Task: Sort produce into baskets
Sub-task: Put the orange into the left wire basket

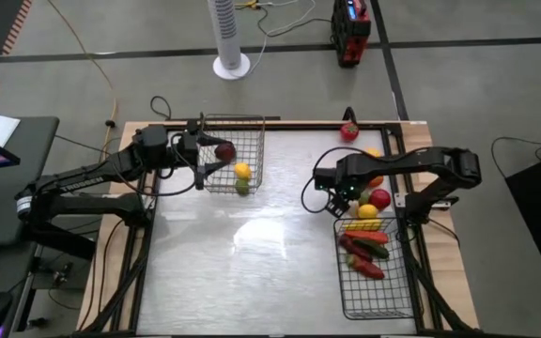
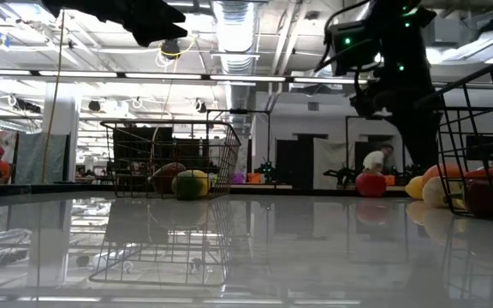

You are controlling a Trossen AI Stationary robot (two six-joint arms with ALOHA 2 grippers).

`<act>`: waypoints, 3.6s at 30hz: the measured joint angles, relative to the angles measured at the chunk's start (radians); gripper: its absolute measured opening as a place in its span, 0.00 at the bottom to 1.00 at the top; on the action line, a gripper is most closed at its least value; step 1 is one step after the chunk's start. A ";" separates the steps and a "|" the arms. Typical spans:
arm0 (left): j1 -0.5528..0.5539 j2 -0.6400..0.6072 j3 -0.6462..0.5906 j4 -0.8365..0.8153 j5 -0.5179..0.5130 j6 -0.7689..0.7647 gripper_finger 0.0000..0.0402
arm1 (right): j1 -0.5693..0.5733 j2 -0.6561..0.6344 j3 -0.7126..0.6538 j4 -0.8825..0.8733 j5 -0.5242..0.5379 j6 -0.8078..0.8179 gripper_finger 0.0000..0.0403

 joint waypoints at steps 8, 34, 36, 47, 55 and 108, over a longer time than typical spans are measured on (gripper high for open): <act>0.000 0.000 0.000 0.002 -0.001 0.000 0.69 | 0.043 0.105 0.003 -0.015 -0.038 -0.055 0.68; -0.001 0.016 0.001 -0.011 0.072 0.045 0.69 | 0.091 -0.011 0.104 -0.077 0.101 0.017 0.74; -0.001 0.020 0.001 -0.007 0.079 0.040 0.69 | 0.121 -0.038 0.135 -0.119 0.063 0.055 0.74; -0.001 0.024 0.002 0.004 0.077 0.020 0.69 | 0.412 -0.055 0.220 -0.335 0.000 0.034 0.74; -0.001 0.024 0.002 0.002 0.077 0.019 0.69 | 0.492 -0.038 0.185 -0.281 0.049 -0.098 0.74; -0.001 0.024 0.000 -0.016 0.050 0.030 0.69 | 0.529 -0.039 0.117 0.106 0.055 -0.616 0.14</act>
